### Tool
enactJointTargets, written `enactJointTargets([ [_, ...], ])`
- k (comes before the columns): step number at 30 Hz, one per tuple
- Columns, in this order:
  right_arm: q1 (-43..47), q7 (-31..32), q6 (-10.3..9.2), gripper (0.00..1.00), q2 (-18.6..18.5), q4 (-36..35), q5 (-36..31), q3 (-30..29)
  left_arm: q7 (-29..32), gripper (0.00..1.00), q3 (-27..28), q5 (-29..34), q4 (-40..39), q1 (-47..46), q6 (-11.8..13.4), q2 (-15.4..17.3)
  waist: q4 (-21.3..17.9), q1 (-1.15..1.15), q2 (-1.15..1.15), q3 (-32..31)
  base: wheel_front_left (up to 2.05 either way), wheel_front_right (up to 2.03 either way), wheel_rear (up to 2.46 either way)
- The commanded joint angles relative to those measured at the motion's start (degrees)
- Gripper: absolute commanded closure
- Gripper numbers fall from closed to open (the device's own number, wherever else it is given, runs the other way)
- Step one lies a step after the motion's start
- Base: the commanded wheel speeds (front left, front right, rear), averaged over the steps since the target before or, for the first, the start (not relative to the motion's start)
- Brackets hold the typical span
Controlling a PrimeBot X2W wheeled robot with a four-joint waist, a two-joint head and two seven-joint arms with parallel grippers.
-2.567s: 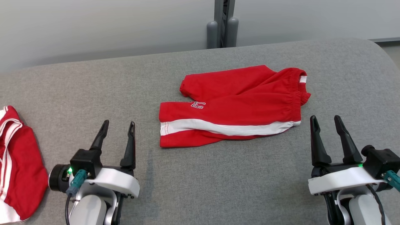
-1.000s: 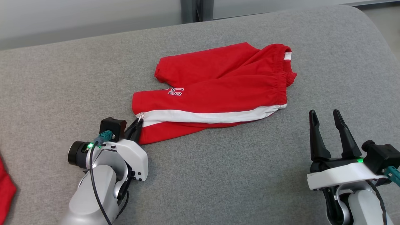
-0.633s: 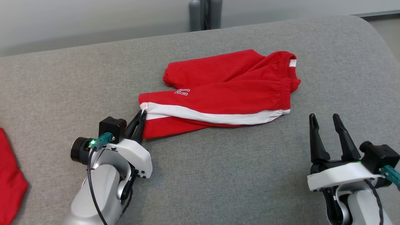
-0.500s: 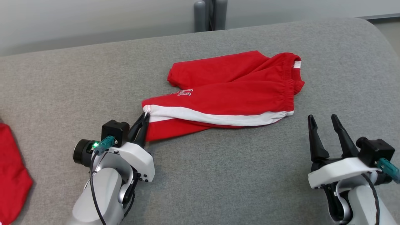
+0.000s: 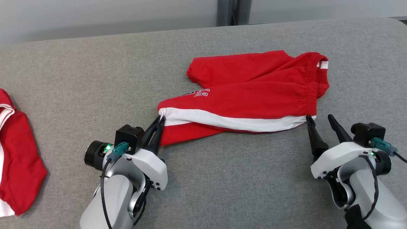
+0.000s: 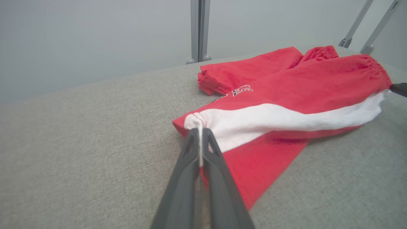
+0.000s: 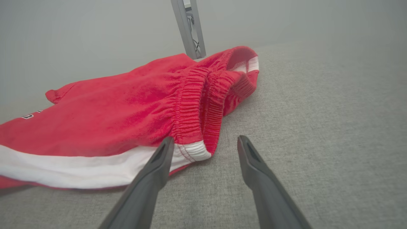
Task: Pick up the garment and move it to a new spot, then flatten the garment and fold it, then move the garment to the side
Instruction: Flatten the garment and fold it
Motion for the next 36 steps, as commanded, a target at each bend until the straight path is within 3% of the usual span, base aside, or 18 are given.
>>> enactJointTargets([
  [1, -1.33, -0.65, 0.01, 0.00, -0.88, 1.79, 1.02, 1.54, 0.36, 1.00, -0.18, -0.08, -0.89, 0.55, 0.47, 0.36, 0.43, 0.00, 0.00, 0.29, 0.00, 0.00, 0.00],
  [7, -3.26, -1.22, 0.01, 0.00, -1.13, 5.13, 3.55, 3.57, 0.87, 1.00, -0.60, -0.18, -2.53, 0.75, 0.70, 0.48, 1.06, 0.00, 0.00, 0.83, 0.00, 0.00, 0.00],
  [18, -4.90, -1.46, 0.01, 0.00, -0.37, 8.76, 13.91, 6.54, 1.58, 1.00, -1.27, -0.62, -4.35, 0.87, 1.24, 0.87, 1.85, 0.00, 0.00, 1.75, 0.00, 0.00, 0.00],
  [19, -4.93, -1.47, 0.01, 0.04, -0.53, 8.82, 14.49, 6.94, 1.62, 1.00, -1.32, -0.68, -4.41, 0.85, 1.31, 0.88, 1.88, 0.00, 0.00, 1.79, 0.00, 0.00, 0.00],
  [20, -4.99, -1.46, 0.01, 0.23, -0.67, 8.83, 15.02, 7.28, 1.62, 1.00, -1.38, -0.72, -4.44, 0.83, 1.36, 0.93, 1.90, 0.00, 0.00, 1.83, 0.00, 0.00, 0.00],
  [21, -5.13, -1.48, 0.01, 0.58, -0.81, 8.78, 15.58, 7.69, 1.66, 1.00, -1.40, -0.77, -4.51, 0.81, 1.43, 0.99, 1.91, 0.00, 0.00, 1.86, 0.00, 0.00, 0.00],
  [22, -5.30, -1.48, 0.01, 0.83, -0.96, 8.74, 16.04, 8.09, 1.59, 1.00, -1.43, -0.80, -4.57, 0.80, 1.41, 1.03, 1.92, 0.00, 0.00, 1.89, 0.00, 0.00, 0.00],
  [23, -5.50, -1.41, 0.01, 1.00, -1.09, 8.60, 16.48, 8.40, 1.60, 1.00, -1.47, -0.81, -4.62, 0.79, 1.50, 1.03, 1.92, 0.00, 0.00, 1.91, 0.00, 0.00, 0.00],
  [36, -3.37, -1.51, 0.01, 1.00, -3.86, 1.90, 17.25, 7.66, -0.21, 1.00, -1.86, -0.56, -4.94, 1.75, 2.26, 1.88, 1.32, 0.00, 0.00, -0.52, 0.00, 0.00, 0.00],
])
